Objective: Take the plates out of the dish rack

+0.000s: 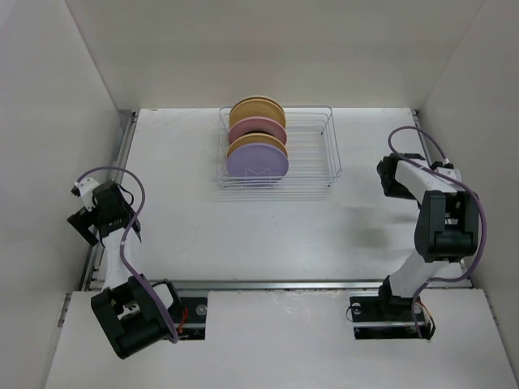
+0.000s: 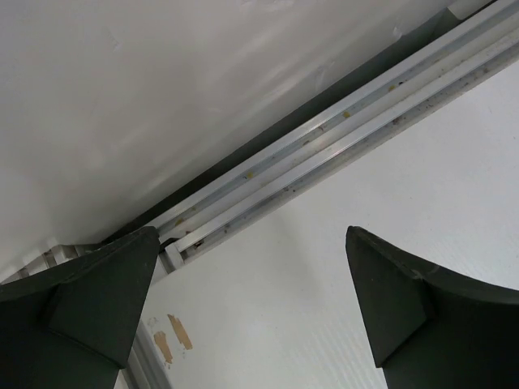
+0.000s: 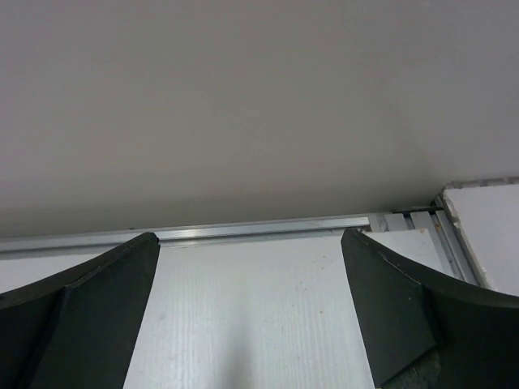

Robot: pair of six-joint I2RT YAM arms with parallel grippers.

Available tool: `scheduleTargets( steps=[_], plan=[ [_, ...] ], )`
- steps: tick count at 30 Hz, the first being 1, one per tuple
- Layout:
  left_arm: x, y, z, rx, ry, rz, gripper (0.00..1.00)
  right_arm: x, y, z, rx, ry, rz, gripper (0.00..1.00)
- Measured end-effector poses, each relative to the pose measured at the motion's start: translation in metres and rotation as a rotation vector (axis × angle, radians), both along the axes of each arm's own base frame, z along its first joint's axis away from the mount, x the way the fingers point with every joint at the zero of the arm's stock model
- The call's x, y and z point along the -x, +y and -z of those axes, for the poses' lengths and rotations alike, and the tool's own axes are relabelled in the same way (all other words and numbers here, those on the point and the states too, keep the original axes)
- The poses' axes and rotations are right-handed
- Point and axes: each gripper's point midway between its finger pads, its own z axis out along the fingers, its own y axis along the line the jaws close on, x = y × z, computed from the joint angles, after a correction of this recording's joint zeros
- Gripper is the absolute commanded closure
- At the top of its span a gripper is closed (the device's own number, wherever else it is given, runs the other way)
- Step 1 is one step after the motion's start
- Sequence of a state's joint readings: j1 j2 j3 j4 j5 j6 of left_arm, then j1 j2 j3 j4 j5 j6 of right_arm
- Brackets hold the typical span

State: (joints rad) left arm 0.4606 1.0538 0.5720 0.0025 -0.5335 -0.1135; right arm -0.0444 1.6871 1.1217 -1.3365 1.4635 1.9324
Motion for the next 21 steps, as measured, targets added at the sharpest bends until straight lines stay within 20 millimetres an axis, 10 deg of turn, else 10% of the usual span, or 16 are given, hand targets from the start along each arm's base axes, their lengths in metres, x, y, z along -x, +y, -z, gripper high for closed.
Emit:
scheduleTargets(
  steps=[8,13,16,21],
  plan=[
    [-0.02,-0.008,-0.015,0.099,0.161,0.158,0.0,-0.093,0.043,-0.086,-0.007,-0.009,-0.174,0.0],
    [-0.127,-0.016,-0.127,0.154,0.08,0.541,0.0,-0.137,0.128,-0.167,-0.01,-0.127,-0.413,0.0],
    [-0.155,-0.042,-0.174,0.15,0.058,0.732,0.0,-0.161,0.175,-0.203,0.015,-0.062,-0.529,0.0],
    [-0.164,-0.096,-0.196,0.1,0.149,0.948,0.0,-0.224,0.249,-0.144,-0.129,0.301,-0.998,0.05]
  ],
)
